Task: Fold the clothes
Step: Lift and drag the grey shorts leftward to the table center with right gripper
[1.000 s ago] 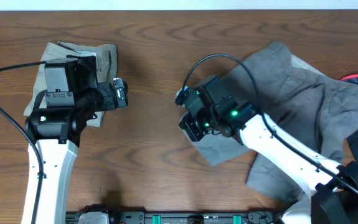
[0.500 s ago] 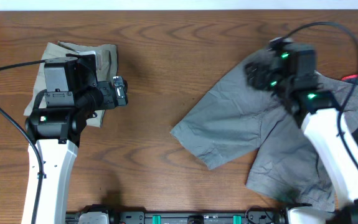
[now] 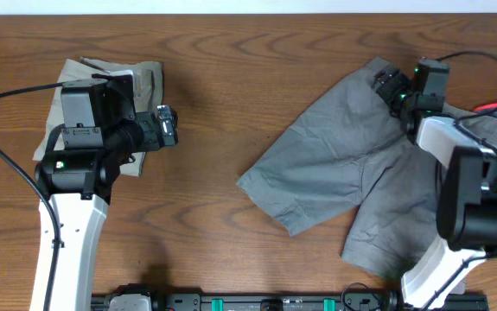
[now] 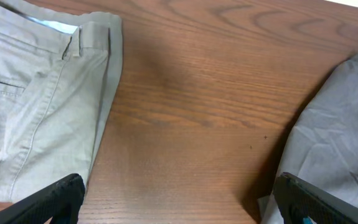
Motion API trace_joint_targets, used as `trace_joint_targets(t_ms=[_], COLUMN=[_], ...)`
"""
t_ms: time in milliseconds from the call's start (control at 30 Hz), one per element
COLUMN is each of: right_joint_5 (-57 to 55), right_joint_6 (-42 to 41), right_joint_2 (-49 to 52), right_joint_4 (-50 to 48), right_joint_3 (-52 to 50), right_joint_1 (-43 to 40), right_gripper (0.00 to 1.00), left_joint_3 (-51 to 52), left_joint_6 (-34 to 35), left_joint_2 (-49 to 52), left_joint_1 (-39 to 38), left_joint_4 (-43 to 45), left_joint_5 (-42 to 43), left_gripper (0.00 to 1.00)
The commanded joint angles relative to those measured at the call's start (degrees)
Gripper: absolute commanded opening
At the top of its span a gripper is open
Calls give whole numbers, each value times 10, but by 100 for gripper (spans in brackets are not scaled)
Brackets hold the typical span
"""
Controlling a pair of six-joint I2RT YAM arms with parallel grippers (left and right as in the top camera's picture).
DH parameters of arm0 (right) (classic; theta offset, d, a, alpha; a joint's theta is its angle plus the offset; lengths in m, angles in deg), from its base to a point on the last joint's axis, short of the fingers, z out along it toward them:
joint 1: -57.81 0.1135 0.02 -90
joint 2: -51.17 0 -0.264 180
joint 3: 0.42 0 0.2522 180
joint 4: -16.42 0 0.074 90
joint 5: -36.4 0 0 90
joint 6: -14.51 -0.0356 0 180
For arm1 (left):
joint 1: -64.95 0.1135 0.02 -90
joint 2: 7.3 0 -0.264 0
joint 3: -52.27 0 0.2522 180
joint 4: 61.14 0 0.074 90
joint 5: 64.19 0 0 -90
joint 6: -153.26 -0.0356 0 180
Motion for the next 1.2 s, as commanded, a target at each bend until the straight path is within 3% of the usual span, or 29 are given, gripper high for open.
trace_joint_targets(t_ms=[0,100,200,267,700,800,900,967,1033,1167], right_joint_5=[-22,-9,28,41,127,187,220,218,218,207], right_joint_6=[-95,-96,-95,-87,72,148,235,261,267,251], right_joint_2=[47,88,119,130,133,132,122,108,89,47], right_joint_4=[-7,-9,-8,-8,30,63,112,129,137,196], right_joint_3=[27,59,93,112,245,269,289,293,293,297], right_joint_1=[14,26,45,64,268,306,316,306,284,190], right_gripper=[66,25,6,1,1,2,58,69,71,57], left_joint_3=[-11,-11,-11,-11,-11,-11,-11,-11,-11,-11], left_joint_6=[3,3,3,3,3,3,4,7,7,5], left_joint_2=[0,0,0,0,0,2,11,20,39,116], left_joint_1=[-2,-2,-2,-2,-2,-2,-2,-2,-2,-2], left_joint_4=[1,1,1,1,3,4,7,9,17,67], left_joint_5=[5,5,5,5,5,5,5,5,19,95], left_gripper=[98,98,98,98,98,98,98,98,98,98])
